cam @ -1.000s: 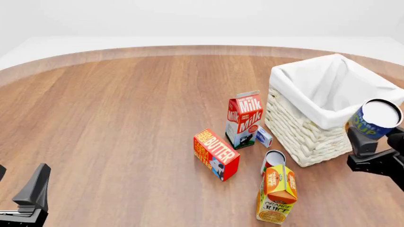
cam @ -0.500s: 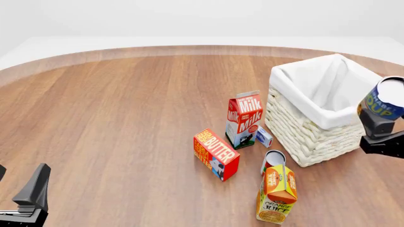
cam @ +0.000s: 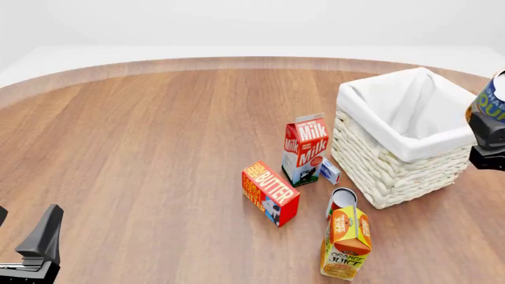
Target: Pick up the alphabet soup, and put it in the basket.
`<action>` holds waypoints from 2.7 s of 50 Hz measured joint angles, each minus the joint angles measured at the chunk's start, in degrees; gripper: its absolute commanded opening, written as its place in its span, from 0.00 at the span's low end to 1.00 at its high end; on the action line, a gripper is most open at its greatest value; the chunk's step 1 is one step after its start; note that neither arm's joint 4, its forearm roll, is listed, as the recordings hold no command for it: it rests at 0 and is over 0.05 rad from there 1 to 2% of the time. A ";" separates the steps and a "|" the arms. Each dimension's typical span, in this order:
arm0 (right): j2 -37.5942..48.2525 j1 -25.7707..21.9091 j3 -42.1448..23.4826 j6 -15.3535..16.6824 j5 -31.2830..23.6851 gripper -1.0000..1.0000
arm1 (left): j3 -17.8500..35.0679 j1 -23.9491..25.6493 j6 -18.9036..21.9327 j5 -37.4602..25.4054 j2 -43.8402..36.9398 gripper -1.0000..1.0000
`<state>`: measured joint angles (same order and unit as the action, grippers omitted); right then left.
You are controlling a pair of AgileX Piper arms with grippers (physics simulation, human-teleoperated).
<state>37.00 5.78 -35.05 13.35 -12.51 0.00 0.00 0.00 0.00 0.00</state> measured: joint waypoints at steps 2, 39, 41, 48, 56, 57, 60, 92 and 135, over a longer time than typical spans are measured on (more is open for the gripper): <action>0.21 0.18 -0.67 0.29 -0.39 0.00 | 0.00 0.00 0.00 0.00 0.00 1.00; 8.40 -2.71 -13.78 -4.46 -6.56 0.00 | 0.00 0.00 0.00 0.00 0.00 1.00; 8.90 -2.94 -14.43 -4.76 -6.90 0.00 | 0.00 0.00 0.00 0.00 0.00 1.00; 10.75 -3.62 -16.72 -5.30 -8.06 0.00 | 0.00 0.00 0.00 0.00 0.00 1.00; 13.15 -4.30 -19.26 -5.41 -9.07 0.00 | 0.00 0.00 0.00 0.00 0.00 1.00; 13.43 -4.39 -19.51 -5.41 -9.16 0.00 | 0.00 0.00 0.00 0.00 0.00 1.00; 14.33 -4.63 -20.25 -5.37 -9.40 0.00 | 0.00 0.00 0.00 0.00 0.00 1.00; 23.19 -5.77 -24.32 -5.56 -9.80 0.00 | 0.00 0.00 0.00 0.00 0.00 1.00; 33.41 -2.77 -25.72 -6.28 -7.75 0.00 | 0.00 0.00 0.00 0.00 0.00 1.00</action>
<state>70.41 3.01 -60.77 7.07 -20.27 0.00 0.00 0.00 0.00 0.00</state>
